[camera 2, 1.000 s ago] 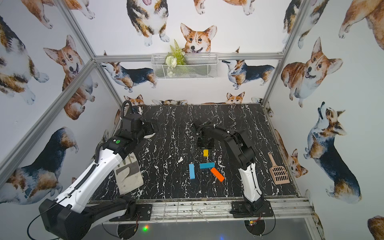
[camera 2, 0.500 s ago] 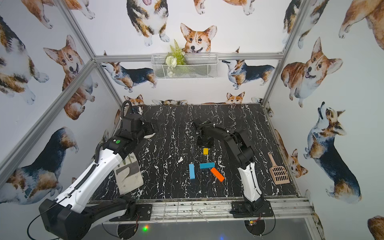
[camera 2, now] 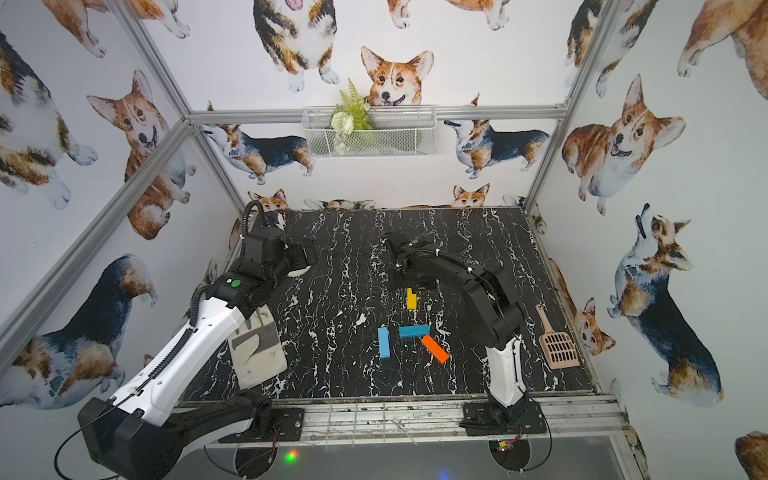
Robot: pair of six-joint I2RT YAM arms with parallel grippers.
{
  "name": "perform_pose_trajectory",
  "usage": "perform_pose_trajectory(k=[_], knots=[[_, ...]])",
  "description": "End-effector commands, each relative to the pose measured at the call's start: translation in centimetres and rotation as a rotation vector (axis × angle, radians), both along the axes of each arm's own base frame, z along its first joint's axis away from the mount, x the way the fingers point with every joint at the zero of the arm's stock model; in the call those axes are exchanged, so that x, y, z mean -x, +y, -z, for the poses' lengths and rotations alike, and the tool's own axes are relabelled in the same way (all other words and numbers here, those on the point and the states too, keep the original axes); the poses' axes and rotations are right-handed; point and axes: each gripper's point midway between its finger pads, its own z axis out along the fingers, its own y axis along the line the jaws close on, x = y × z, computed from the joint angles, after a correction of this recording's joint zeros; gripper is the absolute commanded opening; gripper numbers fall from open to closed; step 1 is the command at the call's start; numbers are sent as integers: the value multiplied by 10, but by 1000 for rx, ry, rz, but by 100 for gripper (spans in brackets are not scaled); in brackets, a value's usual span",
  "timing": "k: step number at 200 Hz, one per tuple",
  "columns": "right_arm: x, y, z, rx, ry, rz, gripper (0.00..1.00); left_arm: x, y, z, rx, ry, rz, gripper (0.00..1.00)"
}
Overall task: Assemble a giraffe with building blocks
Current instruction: Pick up the building block from the center of the board.
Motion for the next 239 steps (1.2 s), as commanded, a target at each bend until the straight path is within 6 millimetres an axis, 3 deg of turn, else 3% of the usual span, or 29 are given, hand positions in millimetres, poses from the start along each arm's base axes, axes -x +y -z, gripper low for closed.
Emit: perform_pose_trajectory(k=[1,17,28,51,76,101,131,174,216,222,232,239], knots=[[8,-4,-54,138,-206,-154,100,-3,-1,-6,15,-26,0,100],[37,13,-62,30,-165,-262,100,-3,-1,-7,16,-26,1,100],[60,23,-55,-85,-81,-273,90,-2,-2,-8,20,-28,3,100],[105,39,-23,-182,92,-287,77,-2,-1,-7,17,-27,1,100],[131,55,10,-150,162,-309,77,-2,0,-7,11,-28,-3,100],[142,80,24,-171,186,-313,77,-1,2,-8,4,-31,-9,100],[150,88,50,-134,225,-284,75,-1,3,-8,-2,-33,-11,100],[161,84,80,-56,252,-269,74,-1,3,-9,1,-34,-10,100],[164,73,86,-15,244,-253,70,0,2,-9,6,-35,-7,100],[164,71,86,-10,242,-254,64,0,2,-10,8,-36,-6,100],[164,67,86,8,237,-256,44,0,1,-10,8,-36,-5,100],[164,65,86,19,235,-259,37,0,1,-9,10,-35,-4,100]])
